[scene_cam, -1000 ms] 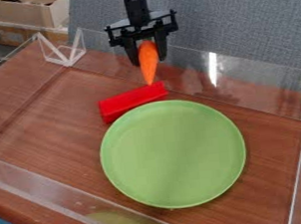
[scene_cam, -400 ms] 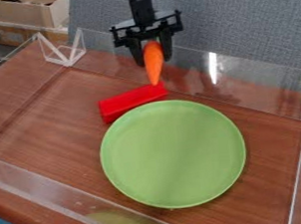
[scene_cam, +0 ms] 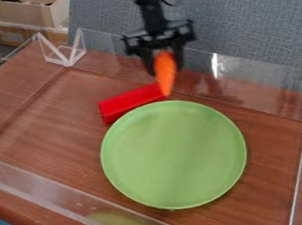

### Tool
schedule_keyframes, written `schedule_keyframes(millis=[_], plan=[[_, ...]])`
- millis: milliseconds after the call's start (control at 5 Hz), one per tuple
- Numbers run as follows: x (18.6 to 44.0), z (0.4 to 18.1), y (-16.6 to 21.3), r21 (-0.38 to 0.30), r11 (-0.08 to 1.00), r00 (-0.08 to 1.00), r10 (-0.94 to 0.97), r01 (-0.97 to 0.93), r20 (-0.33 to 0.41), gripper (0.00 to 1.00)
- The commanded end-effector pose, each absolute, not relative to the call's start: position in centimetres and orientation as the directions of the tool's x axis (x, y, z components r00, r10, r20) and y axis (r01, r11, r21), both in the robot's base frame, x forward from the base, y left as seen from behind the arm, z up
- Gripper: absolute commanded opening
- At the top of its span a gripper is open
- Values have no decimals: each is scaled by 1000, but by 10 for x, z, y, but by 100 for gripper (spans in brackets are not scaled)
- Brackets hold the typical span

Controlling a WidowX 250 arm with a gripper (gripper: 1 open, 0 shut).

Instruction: Put the carrot on the right side

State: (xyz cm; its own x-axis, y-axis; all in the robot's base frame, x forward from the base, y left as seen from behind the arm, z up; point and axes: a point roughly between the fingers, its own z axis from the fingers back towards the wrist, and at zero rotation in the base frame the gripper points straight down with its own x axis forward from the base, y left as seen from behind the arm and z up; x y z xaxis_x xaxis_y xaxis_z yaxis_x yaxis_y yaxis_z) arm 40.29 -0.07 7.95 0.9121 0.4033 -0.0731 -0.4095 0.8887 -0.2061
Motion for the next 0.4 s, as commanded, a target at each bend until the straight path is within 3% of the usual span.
schedule_keyframes(millis=[0,200], plan=[[396,122,-43,-254,915,943,331,-314,26,0],[384,115,-86,-253,935,964,264,-250,22,0]])
